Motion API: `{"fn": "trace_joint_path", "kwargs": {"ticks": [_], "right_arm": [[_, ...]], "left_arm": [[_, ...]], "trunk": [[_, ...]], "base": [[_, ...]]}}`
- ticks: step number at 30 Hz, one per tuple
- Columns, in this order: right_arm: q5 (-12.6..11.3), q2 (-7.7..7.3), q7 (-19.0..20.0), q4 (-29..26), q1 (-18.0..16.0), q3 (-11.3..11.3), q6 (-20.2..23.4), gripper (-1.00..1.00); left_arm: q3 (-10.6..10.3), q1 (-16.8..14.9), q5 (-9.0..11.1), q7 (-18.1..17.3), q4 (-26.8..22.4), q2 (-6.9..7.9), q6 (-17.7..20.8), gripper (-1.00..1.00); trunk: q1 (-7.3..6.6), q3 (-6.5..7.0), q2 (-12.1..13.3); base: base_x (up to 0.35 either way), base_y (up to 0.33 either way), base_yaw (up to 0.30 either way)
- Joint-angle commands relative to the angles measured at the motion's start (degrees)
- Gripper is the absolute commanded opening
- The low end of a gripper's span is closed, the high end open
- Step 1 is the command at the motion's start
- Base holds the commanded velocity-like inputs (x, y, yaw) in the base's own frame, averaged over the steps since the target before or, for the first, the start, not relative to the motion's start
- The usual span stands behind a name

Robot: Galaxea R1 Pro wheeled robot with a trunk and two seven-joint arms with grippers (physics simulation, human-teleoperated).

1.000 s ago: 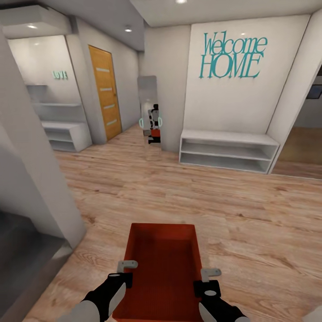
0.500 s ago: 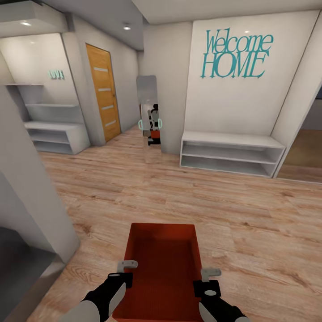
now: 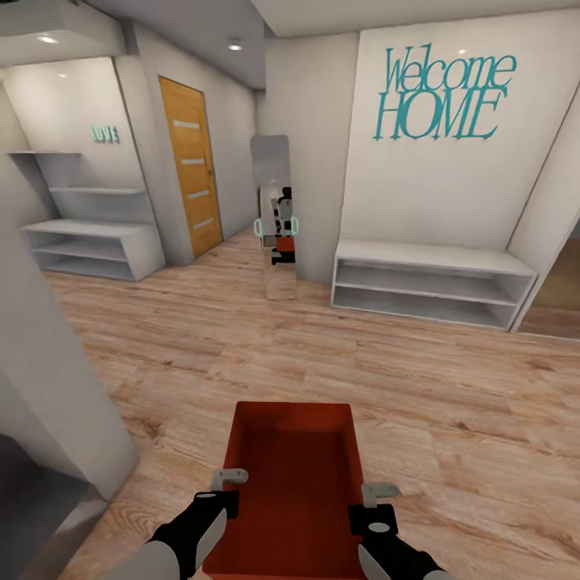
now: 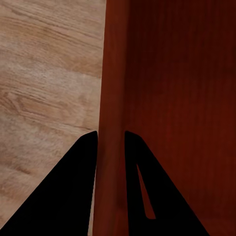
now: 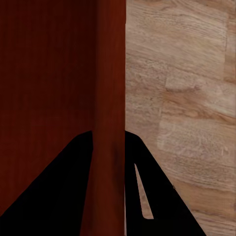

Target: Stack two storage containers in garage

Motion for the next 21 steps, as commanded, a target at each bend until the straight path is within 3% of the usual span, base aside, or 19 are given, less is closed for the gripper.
{"fn": "trace_joint_path", "kwargs": {"ticks": [1,21], "right_arm": [[-1.0,-0.08,-0.59,0.99,-0.05,-0.3,-0.04,-1.0],[-1.0,-0.16,-0.59,0.99,-0.05,-0.3,-0.04,-1.0]], "left_arm": [[-0.38,-0.03,-1.36,0.76,-0.31,0.37,0.48,-1.0],[-0.38,-0.03,-1.36,0.76,-0.25,0.31,0.52,-1.0]], "trunk": [[0.03,-0.05,-0.02],[0.03,-0.05,-0.02]], "base": [[0.322,0.0,0.138],[0.322,0.0,0.012]]}}
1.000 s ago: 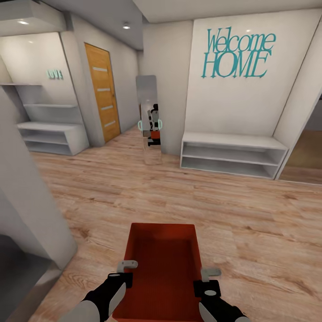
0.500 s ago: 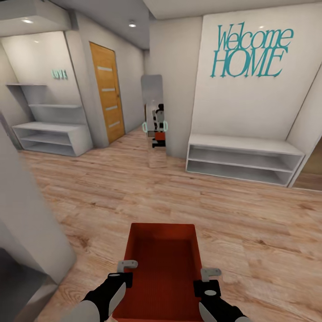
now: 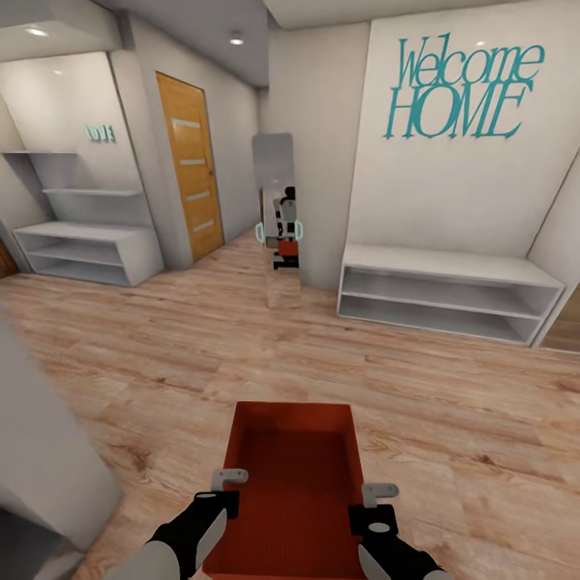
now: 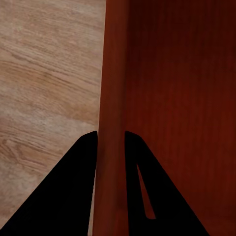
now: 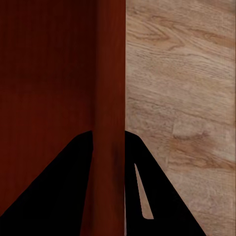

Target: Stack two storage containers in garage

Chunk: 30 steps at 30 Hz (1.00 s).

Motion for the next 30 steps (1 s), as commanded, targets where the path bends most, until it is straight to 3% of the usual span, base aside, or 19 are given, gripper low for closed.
{"fn": "trace_joint_path", "kwargs": {"ticks": [1,7,20,30], "right_arm": [[-0.94,-0.17,-0.57,0.94,-0.06,-0.35,-0.04,-1.0],[-0.94,-0.17,-0.57,0.94,-0.06,-0.35,-0.04,-1.0],[-0.94,-0.24,-0.57,0.94,-0.06,-0.35,-0.07,-1.0],[-0.94,-0.24,-0.57,0.94,-0.06,-0.35,-0.08,-1.0]], "left_arm": [[-0.43,-0.02,-1.31,0.75,-0.3,0.32,0.52,-1.0],[-0.43,-0.02,-1.31,0.75,-0.29,0.3,0.54,-1.0],[-0.43,-0.02,-1.31,0.75,-0.29,0.3,0.55,-1.0],[-0.43,-0.02,-1.31,0.75,-0.36,0.3,0.53,-1.0]], "trunk": [[0.03,-0.05,-0.02],[0.03,-0.05,-0.02],[0.03,-0.05,-0.02],[0.03,-0.05,-0.02]], "base": [[0.322,0.0,0.0],[0.322,0.0,0.038],[0.322,0.0,0.238],[0.322,0.0,0.021]]}}
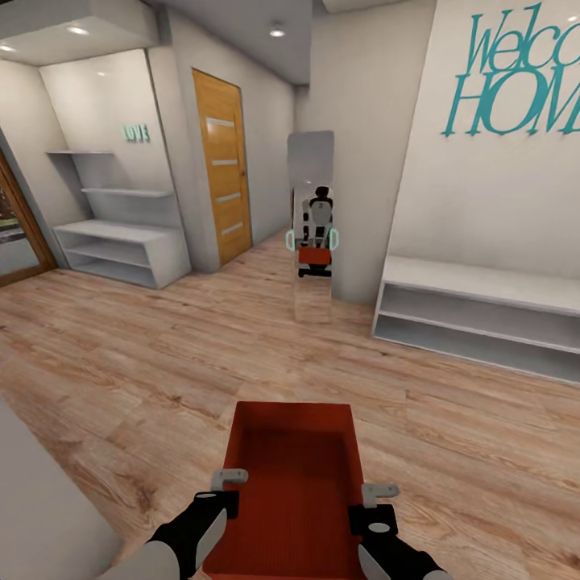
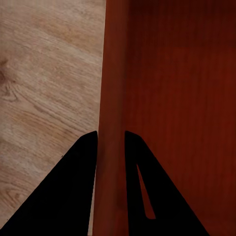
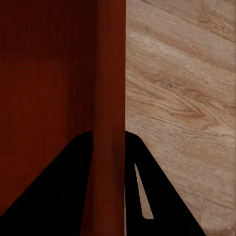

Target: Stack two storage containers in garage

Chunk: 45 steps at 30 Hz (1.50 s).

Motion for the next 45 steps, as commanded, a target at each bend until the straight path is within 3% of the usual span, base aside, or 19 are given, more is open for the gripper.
{"fn": "trace_joint_path", "kwargs": {"ticks": [1,30,45], "right_arm": [[-0.96,-0.24,-0.56,0.94,-0.05,-0.33,-0.03,-1.0],[-0.96,-0.28,-0.56,0.94,-0.05,-0.33,-0.01,-1.0],[-0.96,-0.27,-0.56,0.94,-0.05,-0.33,-0.03,-1.0]], "left_arm": [[-0.39,-0.02,-1.32,0.75,-0.31,0.29,0.52,-1.0],[-0.39,-0.02,-1.32,0.75,-0.28,0.29,0.53,-1.0],[-0.39,-0.02,-1.32,0.75,-0.32,0.29,0.53,-1.0]], "trunk": [[0.03,-0.05,-0.02],[0.03,-0.05,-0.02],[0.03,-0.05,-0.02]], "base": [[0.321,0.0,0.001],[0.322,0.0,0.002],[0.322,0.0,0.162]]}}
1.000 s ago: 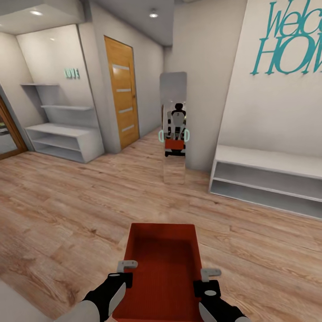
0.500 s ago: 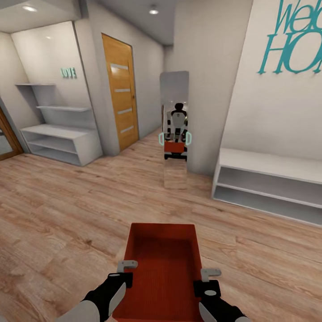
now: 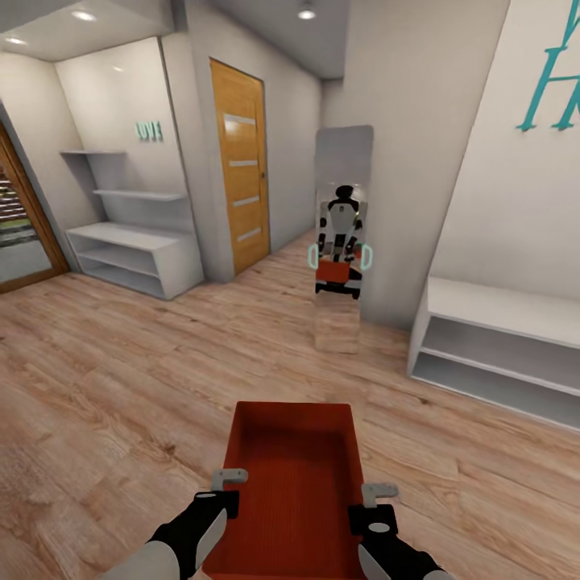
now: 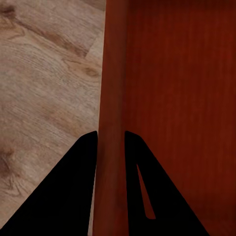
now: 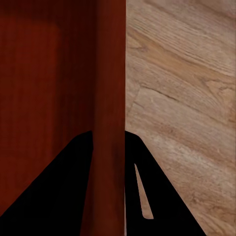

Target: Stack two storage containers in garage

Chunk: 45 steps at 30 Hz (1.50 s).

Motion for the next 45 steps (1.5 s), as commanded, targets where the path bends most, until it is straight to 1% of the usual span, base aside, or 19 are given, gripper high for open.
{"fn": "trace_joint_path", "kwargs": {"ticks": [1,8,28,45], "right_arm": [[-0.96,-0.27,-0.56,0.94,-0.05,-0.32,-0.03,-1.0],[-0.97,-0.25,-0.56,0.94,-0.05,-0.36,-0.1,-1.0],[-0.96,-0.27,-0.56,0.94,-0.05,-0.32,-0.11,-1.0],[-0.96,-0.27,-0.56,0.94,-0.05,-0.32,-0.11,-1.0]], "left_arm": [[-0.39,-0.02,-1.32,0.75,-0.31,0.29,0.51,-1.0],[-0.39,-0.02,-1.32,0.75,-0.3,0.29,0.51,-1.0],[-0.39,-0.02,-1.32,0.75,-0.28,0.29,0.51,-1.0],[-0.39,-0.02,-1.32,0.75,-0.22,0.29,0.51,-1.0]], "trunk": [[0.03,-0.05,-0.02],[0.03,-0.05,-0.02],[0.03,-0.05,-0.02],[0.03,-0.05,-0.02]], "base": [[0.322,0.0,0.006],[0.322,0.0,0.058],[0.322,0.0,0.254],[0.322,0.0,0.014]]}}
